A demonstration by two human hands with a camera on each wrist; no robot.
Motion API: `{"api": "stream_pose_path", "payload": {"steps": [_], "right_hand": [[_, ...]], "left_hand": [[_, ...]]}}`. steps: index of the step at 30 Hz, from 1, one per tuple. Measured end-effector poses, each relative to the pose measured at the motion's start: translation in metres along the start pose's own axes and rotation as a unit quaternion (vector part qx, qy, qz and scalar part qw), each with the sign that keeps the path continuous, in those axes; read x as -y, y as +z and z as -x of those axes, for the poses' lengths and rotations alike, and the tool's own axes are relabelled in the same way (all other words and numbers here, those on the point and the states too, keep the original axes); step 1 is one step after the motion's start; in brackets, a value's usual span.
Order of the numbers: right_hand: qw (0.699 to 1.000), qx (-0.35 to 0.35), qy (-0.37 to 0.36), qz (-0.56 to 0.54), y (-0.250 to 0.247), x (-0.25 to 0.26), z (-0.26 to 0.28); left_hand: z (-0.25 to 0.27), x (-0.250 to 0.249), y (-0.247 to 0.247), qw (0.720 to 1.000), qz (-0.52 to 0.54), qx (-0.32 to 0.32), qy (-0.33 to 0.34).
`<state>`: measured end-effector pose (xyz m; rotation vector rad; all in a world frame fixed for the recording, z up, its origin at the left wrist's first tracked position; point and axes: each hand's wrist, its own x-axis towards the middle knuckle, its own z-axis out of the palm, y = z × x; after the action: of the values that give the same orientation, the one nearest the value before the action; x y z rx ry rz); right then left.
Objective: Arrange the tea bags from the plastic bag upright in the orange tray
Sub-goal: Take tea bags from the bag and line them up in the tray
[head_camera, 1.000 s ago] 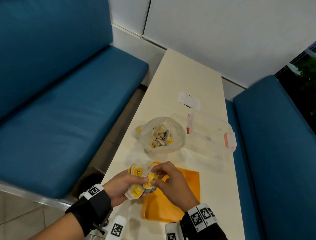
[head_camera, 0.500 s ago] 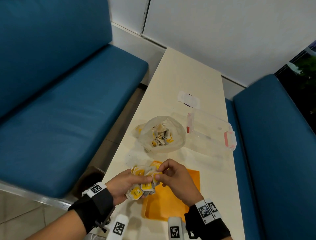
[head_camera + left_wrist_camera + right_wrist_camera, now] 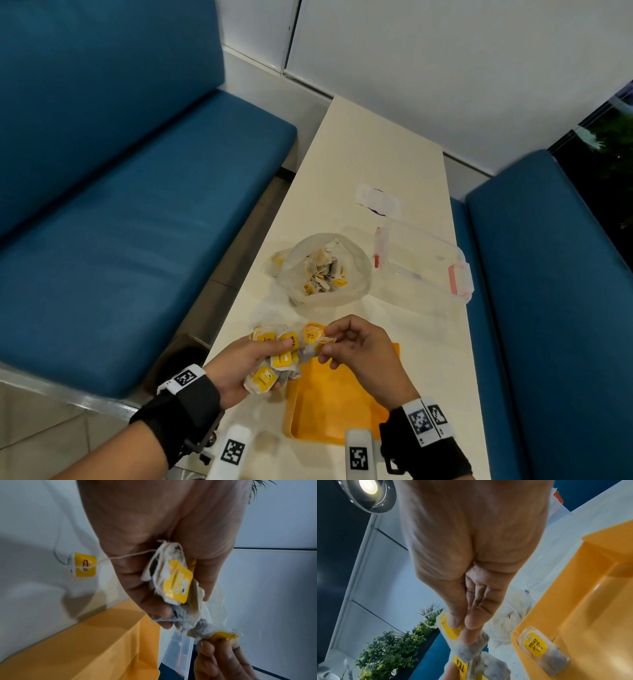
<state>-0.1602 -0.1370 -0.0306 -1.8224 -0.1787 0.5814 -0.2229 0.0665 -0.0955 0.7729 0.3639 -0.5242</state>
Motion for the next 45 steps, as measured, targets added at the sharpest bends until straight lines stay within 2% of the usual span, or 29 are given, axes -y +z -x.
{"api": "stream_pose_path", "payload": {"steps": [6, 11, 14, 16, 18, 27, 32, 38, 45], "right_hand": [[0.998, -0.032, 0.039, 0.028, -0.01, -0.007, -0.002], [0.997, -0.046, 0.066, 0.014, -0.013, -0.019, -0.004], [0.99, -0.056, 0.075, 0.109, -0.014, -0.03, -0.008], [0.97, -0.066, 0.074, 0.222, -0.013, -0.04, -0.011], [0.96, -0.056, 0.075, 0.263, -0.011, -0.047, -0.012], [0.97, 0.024, 0.149, 0.19, -0.003, -0.057, -0.03], [0.977, 0.029, 0.175, 0.122, 0.004, -0.062, -0.041], [0.976, -0.07, 0.188, 0.082, 0.016, -0.071, -0.05], [0.964, -0.162, 0.21, 0.031, 0.027, -0.08, -0.058]], "left_hand": [[0.0, 0.001, -0.014, 1.0, -0.002, -0.03, -0.009], [0.002, 0.001, -0.016, 1.0, -0.009, -0.026, -0.009], [0.003, 0.002, -0.017, 1.0, -0.01, -0.028, -0.01], [0.004, 0.003, -0.016, 0.999, -0.011, -0.028, -0.013], [0.004, 0.004, -0.015, 0.999, -0.013, -0.029, -0.014], [0.002, 0.011, -0.01, 1.0, -0.018, -0.016, -0.019], [0.0, 0.015, -0.003, 1.0, -0.026, -0.001, -0.016], [-0.001, 0.019, -0.002, 0.998, -0.063, 0.01, -0.025], [-0.001, 0.018, 0.0, 0.998, -0.061, 0.022, -0.022]]}}
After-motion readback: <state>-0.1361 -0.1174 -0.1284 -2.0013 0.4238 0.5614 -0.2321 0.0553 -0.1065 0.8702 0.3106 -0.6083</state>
